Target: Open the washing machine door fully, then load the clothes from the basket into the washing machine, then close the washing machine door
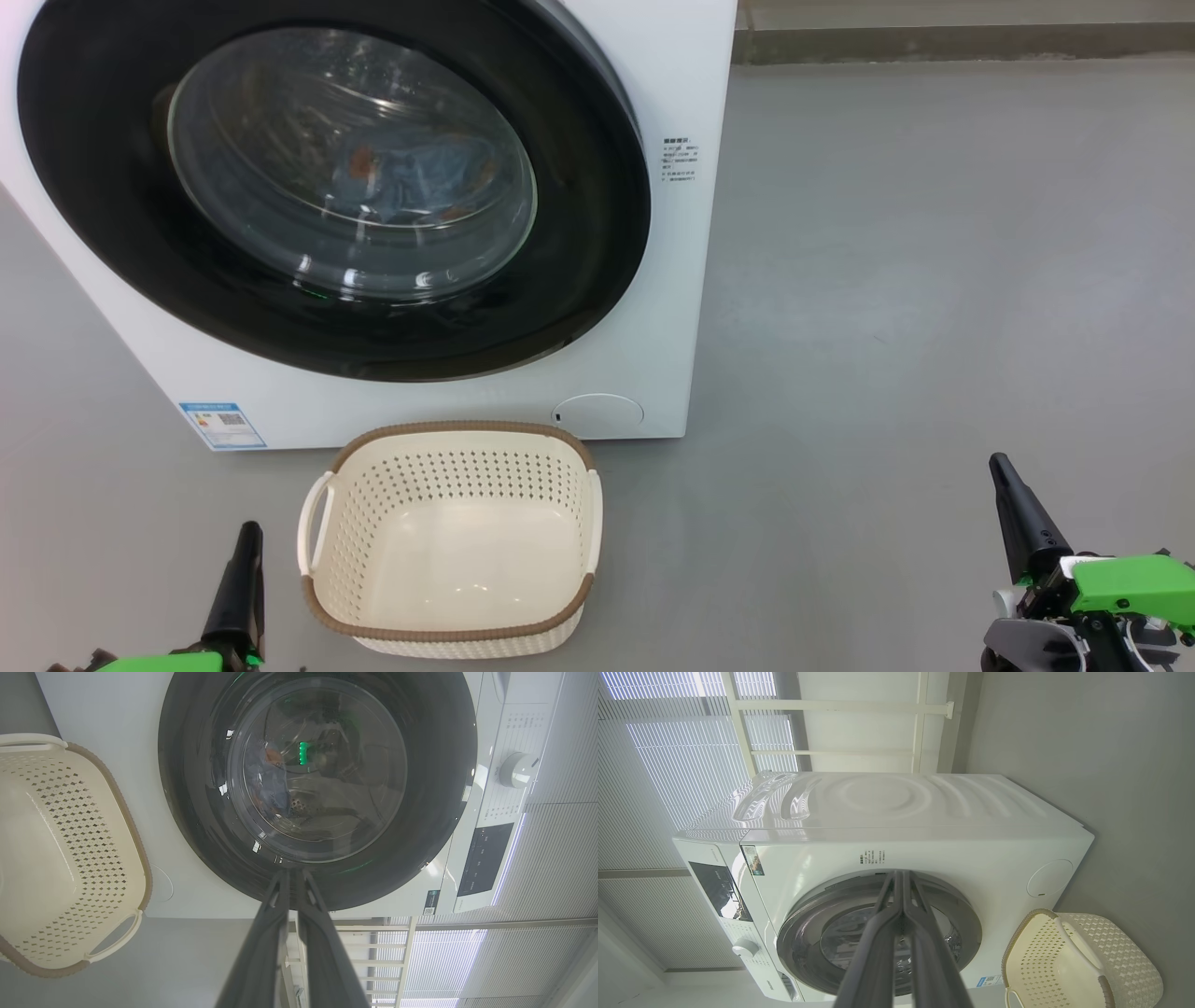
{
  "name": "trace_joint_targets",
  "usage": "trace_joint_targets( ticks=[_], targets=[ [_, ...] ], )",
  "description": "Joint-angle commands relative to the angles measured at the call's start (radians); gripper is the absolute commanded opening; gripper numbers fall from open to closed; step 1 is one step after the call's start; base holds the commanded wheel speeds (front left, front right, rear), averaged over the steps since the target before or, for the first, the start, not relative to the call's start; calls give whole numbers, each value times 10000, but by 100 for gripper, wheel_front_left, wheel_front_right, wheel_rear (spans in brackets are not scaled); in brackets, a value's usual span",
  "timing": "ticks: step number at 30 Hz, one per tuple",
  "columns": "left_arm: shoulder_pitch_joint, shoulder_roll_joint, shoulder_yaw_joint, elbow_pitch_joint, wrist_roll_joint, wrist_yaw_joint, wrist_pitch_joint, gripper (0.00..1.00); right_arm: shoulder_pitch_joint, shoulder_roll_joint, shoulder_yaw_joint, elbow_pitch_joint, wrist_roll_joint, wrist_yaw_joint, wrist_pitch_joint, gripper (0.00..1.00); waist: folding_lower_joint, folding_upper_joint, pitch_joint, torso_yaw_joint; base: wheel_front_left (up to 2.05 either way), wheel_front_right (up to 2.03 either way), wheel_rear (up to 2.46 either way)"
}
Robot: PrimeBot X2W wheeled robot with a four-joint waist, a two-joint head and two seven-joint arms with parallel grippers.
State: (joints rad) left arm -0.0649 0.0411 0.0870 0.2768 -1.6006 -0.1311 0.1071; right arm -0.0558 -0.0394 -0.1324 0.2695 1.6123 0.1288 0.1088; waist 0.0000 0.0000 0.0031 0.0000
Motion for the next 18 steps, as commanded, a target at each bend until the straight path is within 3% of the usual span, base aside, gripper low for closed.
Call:
trace_joint_targets(
  ticks=[1, 18],
  targets=[
    [-431, 91, 267, -318, -81, 4, 60, 0, -521, -116, 186, -248, -38, 19, 44, 0, 0, 0, 0, 0, 0, 0, 0],
    [-431, 91, 267, -318, -81, 4, 60, 0, -521, -114, 183, -248, -40, 19, 46, 0, 0, 0, 0, 0, 0, 0, 0]
  ],
)
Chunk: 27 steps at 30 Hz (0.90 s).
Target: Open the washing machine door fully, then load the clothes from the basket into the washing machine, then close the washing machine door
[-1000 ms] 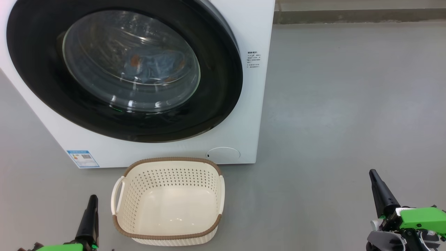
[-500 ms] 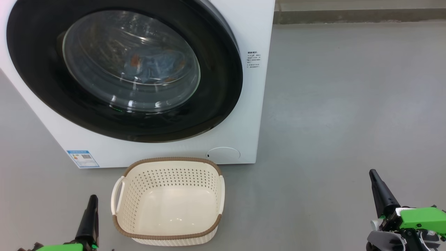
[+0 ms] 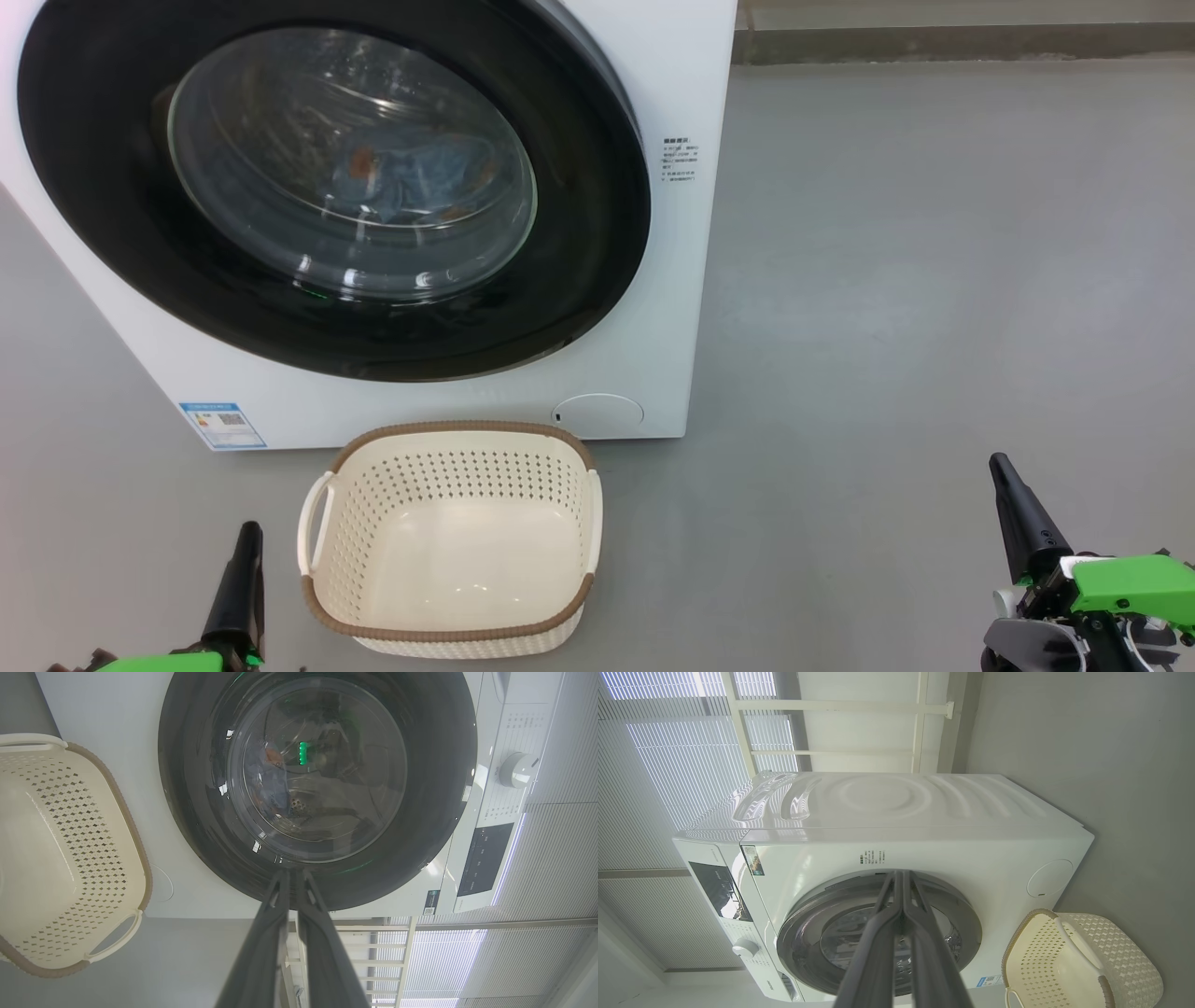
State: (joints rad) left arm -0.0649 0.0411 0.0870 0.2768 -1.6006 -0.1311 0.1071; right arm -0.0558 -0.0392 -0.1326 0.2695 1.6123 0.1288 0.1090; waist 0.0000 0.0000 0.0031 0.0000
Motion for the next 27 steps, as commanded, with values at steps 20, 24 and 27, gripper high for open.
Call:
trace_joint_targets(
  ticks=[20, 24, 27],
  targets=[
    [-431, 91, 266, -318, -82, 4, 60, 0, -521, -114, 182, -247, -42, 19, 46, 0, 0, 0, 0, 0, 0, 0, 0],
    [-431, 91, 266, -318, -82, 4, 60, 0, -521, -114, 182, -247, -43, 19, 47, 0, 0, 0, 0, 0, 0, 0, 0],
    [-431, 91, 266, -318, -82, 4, 60, 0, -521, -114, 182, -247, -43, 19, 47, 0, 0, 0, 0, 0, 0, 0, 0]
  ],
)
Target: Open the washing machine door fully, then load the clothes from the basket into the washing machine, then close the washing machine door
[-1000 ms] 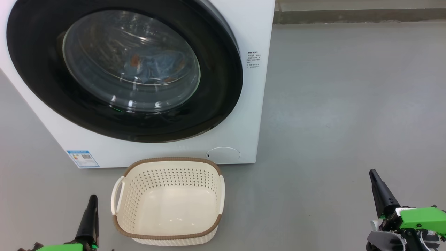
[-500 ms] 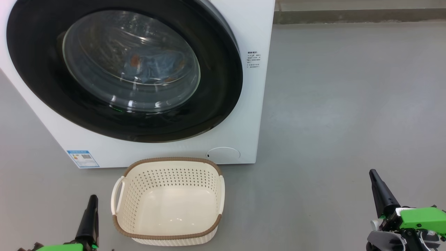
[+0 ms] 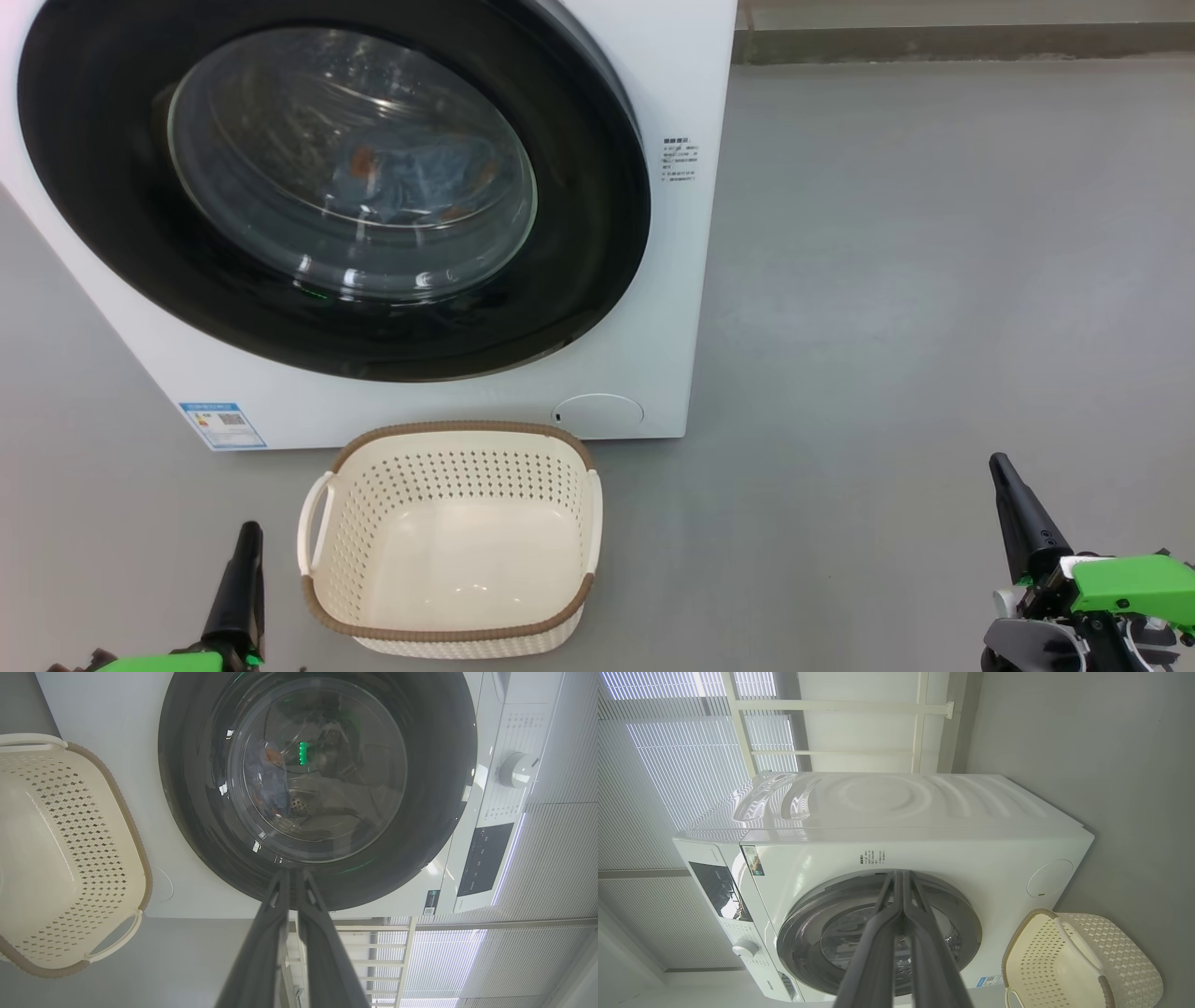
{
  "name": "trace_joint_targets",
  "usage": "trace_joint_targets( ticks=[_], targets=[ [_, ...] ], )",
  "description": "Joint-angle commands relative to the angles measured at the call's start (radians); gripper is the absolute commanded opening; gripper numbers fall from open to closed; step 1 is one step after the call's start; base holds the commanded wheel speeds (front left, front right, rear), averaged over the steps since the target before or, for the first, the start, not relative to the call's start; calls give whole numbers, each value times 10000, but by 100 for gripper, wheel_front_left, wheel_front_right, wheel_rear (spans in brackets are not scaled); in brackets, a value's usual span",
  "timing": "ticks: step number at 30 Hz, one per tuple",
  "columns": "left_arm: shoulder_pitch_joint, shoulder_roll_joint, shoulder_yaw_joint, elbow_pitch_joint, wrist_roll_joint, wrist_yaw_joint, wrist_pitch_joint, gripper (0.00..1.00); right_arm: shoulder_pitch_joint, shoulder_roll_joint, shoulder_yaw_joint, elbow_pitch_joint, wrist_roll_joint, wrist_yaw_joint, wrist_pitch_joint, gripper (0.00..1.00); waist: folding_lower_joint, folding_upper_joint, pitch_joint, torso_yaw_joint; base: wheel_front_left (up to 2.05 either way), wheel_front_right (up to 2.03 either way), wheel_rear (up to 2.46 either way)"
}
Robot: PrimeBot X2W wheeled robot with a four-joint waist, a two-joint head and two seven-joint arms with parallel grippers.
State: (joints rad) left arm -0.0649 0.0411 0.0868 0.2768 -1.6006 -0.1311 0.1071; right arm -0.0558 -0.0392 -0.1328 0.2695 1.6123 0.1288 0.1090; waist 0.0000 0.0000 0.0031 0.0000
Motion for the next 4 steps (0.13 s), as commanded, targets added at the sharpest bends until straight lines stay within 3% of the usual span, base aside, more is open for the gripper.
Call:
trace_joint_targets(
  ticks=[1, 4],
  targets=[
    [-431, 91, 268, -318, -82, 4, 60, 0, -521, -114, 183, -247, -43, 19, 47, 0, 0, 0, 0, 0, 0, 0, 0],
    [-431, 91, 268, -318, -82, 4, 60, 0, -521, -113, 183, -247, -43, 19, 47, 0, 0, 0, 0, 0, 0, 0, 0]
  ],
)
